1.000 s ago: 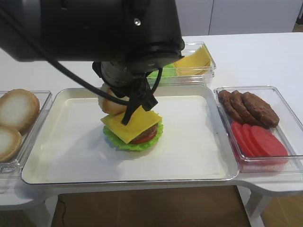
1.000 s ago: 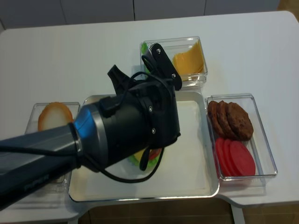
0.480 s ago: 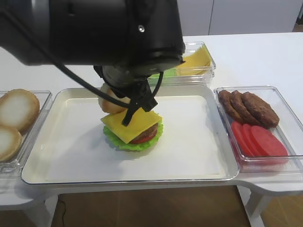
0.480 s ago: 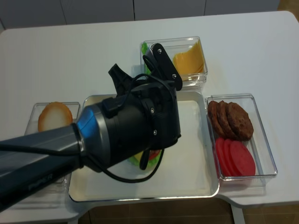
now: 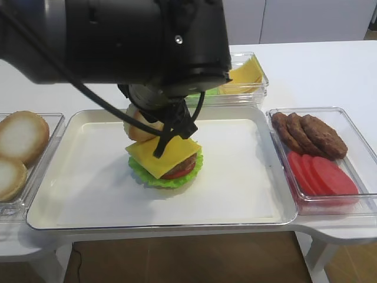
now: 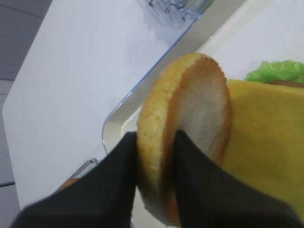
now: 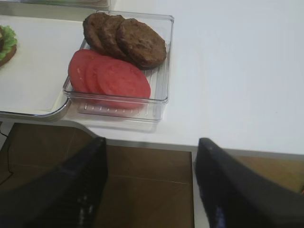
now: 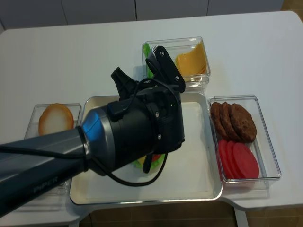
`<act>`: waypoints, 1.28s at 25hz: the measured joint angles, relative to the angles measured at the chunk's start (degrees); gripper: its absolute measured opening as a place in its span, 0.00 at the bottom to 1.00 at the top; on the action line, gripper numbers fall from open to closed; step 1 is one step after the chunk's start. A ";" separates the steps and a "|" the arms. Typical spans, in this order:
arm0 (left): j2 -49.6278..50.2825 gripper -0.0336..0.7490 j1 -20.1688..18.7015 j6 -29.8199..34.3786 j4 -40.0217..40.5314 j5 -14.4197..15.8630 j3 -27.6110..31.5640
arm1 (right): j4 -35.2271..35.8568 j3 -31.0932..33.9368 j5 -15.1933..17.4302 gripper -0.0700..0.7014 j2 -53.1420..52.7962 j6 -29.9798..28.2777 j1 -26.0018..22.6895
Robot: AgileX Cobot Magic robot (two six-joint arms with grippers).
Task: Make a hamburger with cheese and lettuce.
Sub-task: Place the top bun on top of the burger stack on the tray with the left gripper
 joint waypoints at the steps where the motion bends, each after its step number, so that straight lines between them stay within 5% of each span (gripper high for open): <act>1: 0.00 0.26 0.00 0.00 0.00 0.00 0.00 | 0.00 0.00 0.00 0.67 0.00 0.00 0.00; 32: 0.00 0.26 0.00 -1.05 -0.60 0.00 0.00 | 0.00 0.00 0.00 0.67 0.00 0.11 0.00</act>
